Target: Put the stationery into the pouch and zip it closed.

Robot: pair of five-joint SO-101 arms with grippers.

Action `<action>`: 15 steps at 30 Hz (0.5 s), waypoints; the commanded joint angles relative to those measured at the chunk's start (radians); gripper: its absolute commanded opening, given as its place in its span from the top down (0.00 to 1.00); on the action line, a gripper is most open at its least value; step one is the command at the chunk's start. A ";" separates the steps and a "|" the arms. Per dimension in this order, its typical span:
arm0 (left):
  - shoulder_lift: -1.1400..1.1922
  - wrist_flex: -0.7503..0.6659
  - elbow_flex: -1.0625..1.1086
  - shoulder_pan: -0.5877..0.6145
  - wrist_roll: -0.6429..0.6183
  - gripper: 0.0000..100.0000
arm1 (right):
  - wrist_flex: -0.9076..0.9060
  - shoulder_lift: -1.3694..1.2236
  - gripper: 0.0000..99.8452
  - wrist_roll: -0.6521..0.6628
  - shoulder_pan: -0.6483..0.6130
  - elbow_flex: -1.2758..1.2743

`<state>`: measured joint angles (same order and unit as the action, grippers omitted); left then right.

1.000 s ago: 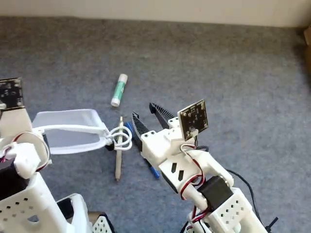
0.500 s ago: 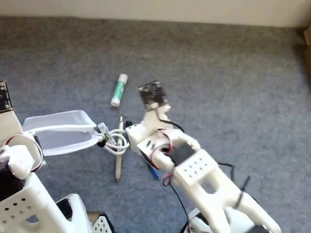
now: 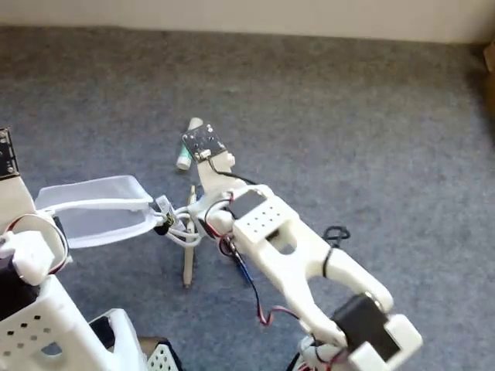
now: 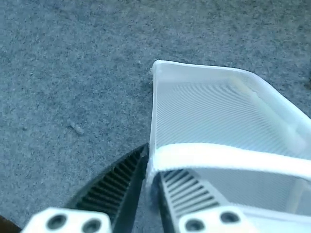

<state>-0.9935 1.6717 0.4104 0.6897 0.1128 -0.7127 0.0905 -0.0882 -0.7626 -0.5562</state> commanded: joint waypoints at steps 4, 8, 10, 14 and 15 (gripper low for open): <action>-0.008 -0.017 -0.044 0.062 -0.009 0.99 | -0.001 -0.133 0.82 0.012 0.058 0.173; -0.008 -0.017 -0.042 0.062 -0.009 0.99 | -0.001 -0.231 0.82 0.017 0.073 0.237; -0.008 -0.017 -0.042 0.062 -0.009 0.99 | -0.004 -0.260 0.82 0.017 0.068 0.252; -0.008 -0.017 -0.042 0.062 -0.009 0.99 | -0.004 -0.268 0.82 0.017 0.044 0.252; -0.008 -0.017 -0.042 0.062 -0.009 0.99 | -0.004 -0.271 0.82 0.017 0.041 0.252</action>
<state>-0.9935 1.6717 0.4104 0.7357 0.1128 -0.7127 -0.1903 -0.0821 -0.7058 -0.3552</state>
